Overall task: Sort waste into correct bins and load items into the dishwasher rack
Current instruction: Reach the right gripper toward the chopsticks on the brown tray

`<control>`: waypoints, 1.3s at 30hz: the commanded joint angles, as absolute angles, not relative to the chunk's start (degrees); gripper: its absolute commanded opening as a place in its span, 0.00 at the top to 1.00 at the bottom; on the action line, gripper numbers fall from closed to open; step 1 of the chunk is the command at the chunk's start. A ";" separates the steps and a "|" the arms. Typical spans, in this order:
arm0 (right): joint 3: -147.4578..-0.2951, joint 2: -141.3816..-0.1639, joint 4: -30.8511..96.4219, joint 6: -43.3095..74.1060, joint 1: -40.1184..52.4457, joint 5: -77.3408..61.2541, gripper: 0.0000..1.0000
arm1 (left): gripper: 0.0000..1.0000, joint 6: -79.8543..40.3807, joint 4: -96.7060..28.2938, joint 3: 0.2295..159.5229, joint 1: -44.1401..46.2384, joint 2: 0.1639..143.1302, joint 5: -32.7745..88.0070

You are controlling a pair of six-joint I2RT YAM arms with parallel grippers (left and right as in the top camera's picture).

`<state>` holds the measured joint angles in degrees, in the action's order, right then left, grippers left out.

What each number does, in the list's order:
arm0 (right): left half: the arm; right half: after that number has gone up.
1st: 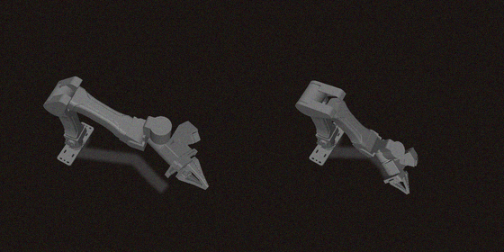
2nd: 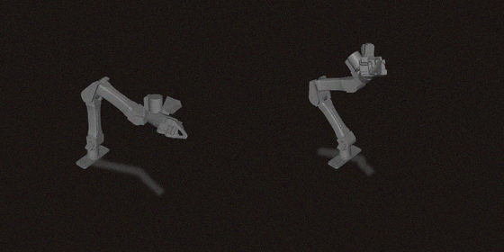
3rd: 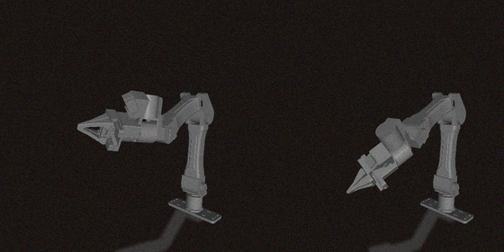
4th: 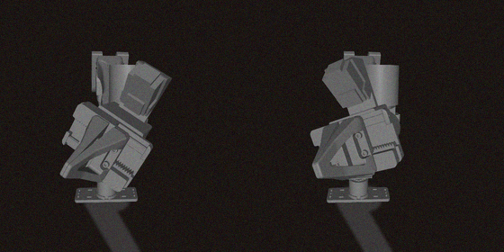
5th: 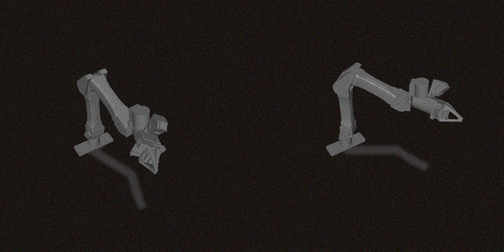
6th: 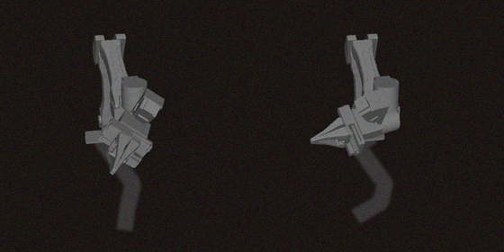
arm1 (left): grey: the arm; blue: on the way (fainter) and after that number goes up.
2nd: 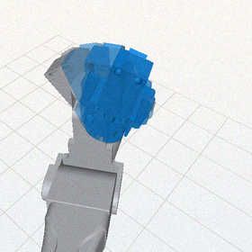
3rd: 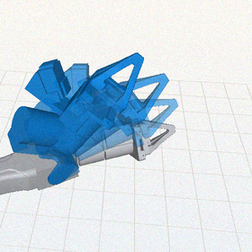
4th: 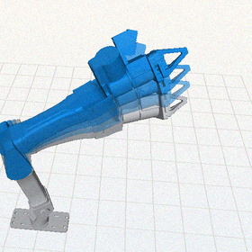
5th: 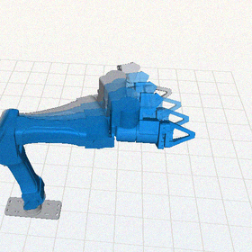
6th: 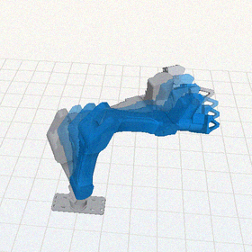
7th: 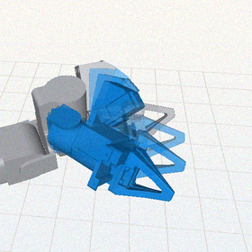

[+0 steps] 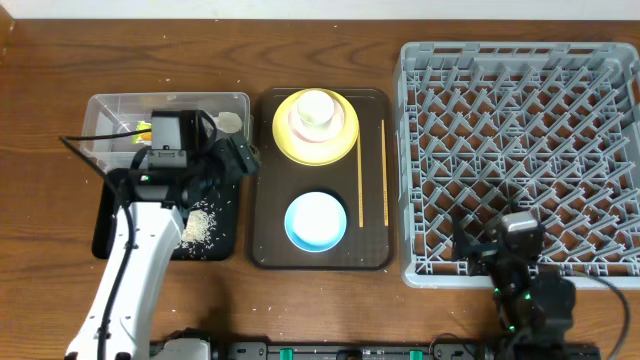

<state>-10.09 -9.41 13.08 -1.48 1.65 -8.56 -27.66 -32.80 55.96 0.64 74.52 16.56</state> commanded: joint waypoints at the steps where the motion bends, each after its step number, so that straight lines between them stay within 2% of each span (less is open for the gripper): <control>1: -22.76 -18.81 14.92 -0.10 2.24 -6.33 0.01 | 0.08 -30.57 -34.37 56.66 -2.02 70.59 10.92; 7: -49.41 -45.50 31.42 2.52 4.97 -10.04 0.01 | 0.06 -30.89 -37.78 56.62 -6.72 64.71 4.80; 12: -68.29 -64.62 44.99 8.36 14.87 -11.64 0.01 | 0.06 -30.89 -38.17 56.60 -7.11 64.38 3.55; 17: -74.91 -76.27 44.69 8.34 23.66 -20.23 0.01 | 0.05 -30.89 -38.17 56.60 -7.11 64.42 3.55; 22: -74.89 -83.42 34.83 15.07 27.51 -24.99 0.02 | 0.05 -30.89 -38.17 56.60 -7.11 64.42 3.55; 24: -74.89 -85.78 32.36 15.20 28.84 -24.32 0.24 | 0.05 -30.89 -38.17 56.60 -7.11 64.42 3.55; 25: -74.89 -86.94 31.86 16.12 29.39 -22.61 0.40 | 0.05 -30.89 -38.17 56.60 -7.11 64.42 3.55; 27: -74.89 -89.01 32.25 19.99 29.93 -17.15 0.54 | 0.05 -30.89 -38.17 56.60 -7.11 64.42 3.55; 32: -74.87 -94.19 33.15 24.45 30.09 -6.33 0.66 | 0.05 -30.89 -38.17 56.60 -7.11 64.42 3.55; 39: -74.89 -102.61 29.91 27.64 30.94 -0.97 0.67 | 0.05 -30.92 -38.15 56.60 -7.11 64.42 3.55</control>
<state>-73.63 -99.94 30.61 25.12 29.93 -5.89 -30.24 -38.13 55.96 -6.94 64.40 4.27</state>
